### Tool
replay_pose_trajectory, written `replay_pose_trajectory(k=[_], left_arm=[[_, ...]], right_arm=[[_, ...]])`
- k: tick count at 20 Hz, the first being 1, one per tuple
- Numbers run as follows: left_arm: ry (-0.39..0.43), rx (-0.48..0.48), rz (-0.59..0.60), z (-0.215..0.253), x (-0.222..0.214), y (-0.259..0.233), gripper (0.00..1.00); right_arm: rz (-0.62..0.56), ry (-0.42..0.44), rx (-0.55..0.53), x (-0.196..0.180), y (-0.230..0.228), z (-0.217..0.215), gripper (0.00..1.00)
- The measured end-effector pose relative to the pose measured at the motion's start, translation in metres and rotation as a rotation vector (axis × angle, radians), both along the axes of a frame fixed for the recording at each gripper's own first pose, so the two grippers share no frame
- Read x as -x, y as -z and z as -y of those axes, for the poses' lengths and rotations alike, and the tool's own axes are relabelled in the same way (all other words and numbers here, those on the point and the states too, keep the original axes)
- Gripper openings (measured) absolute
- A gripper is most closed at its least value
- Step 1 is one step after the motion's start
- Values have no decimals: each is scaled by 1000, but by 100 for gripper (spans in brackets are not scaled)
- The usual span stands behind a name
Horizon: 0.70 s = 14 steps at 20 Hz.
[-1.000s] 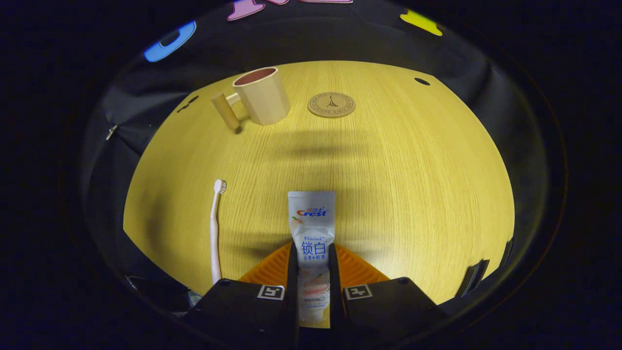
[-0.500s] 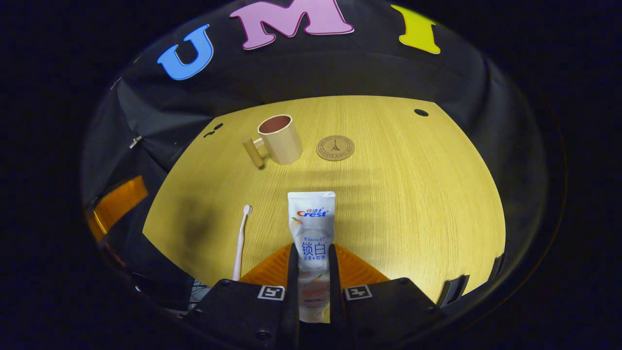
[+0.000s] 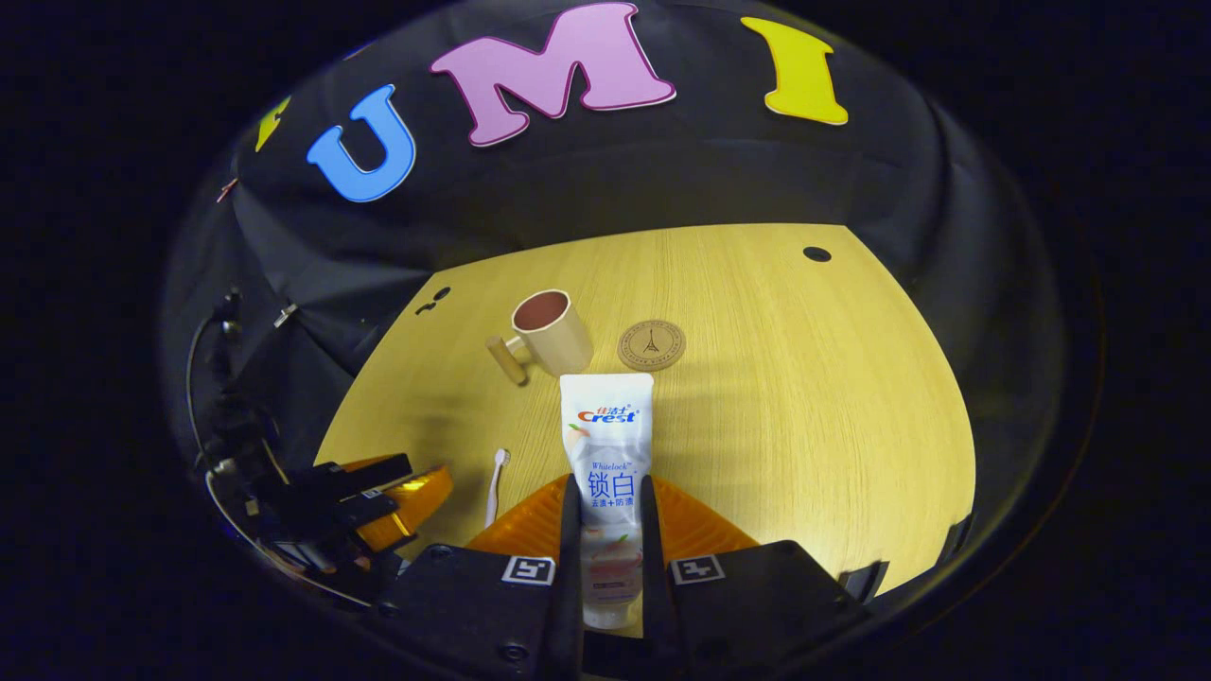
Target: Put the toothbrush and toothpaste on the desktop into the cup, then pick up the cup and place it on the coaster on the desktop.
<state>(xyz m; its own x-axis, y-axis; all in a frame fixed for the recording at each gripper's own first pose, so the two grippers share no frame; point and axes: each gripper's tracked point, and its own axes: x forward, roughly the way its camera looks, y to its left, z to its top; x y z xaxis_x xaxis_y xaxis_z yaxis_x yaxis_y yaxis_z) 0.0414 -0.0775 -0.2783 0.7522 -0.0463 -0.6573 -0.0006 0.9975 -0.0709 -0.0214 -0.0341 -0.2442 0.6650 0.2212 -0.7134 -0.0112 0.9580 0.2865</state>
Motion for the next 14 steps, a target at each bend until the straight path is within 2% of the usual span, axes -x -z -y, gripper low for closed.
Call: replay_pose_trajectory(k=[8, 13, 14], left_arm=[[-22, 4, -140, 15, -14, 54, 81], [-23, -38, -199, 14, -18, 75, 80], [-24, -43, -212, 14, -17, 79, 74]], right_arm=[[-16, -5, -26, -17, 0, 25, 29], [-24, -8, -41, -28, 3, 34, 29], [-25, -8, -44, -30, 3, 35, 29]])
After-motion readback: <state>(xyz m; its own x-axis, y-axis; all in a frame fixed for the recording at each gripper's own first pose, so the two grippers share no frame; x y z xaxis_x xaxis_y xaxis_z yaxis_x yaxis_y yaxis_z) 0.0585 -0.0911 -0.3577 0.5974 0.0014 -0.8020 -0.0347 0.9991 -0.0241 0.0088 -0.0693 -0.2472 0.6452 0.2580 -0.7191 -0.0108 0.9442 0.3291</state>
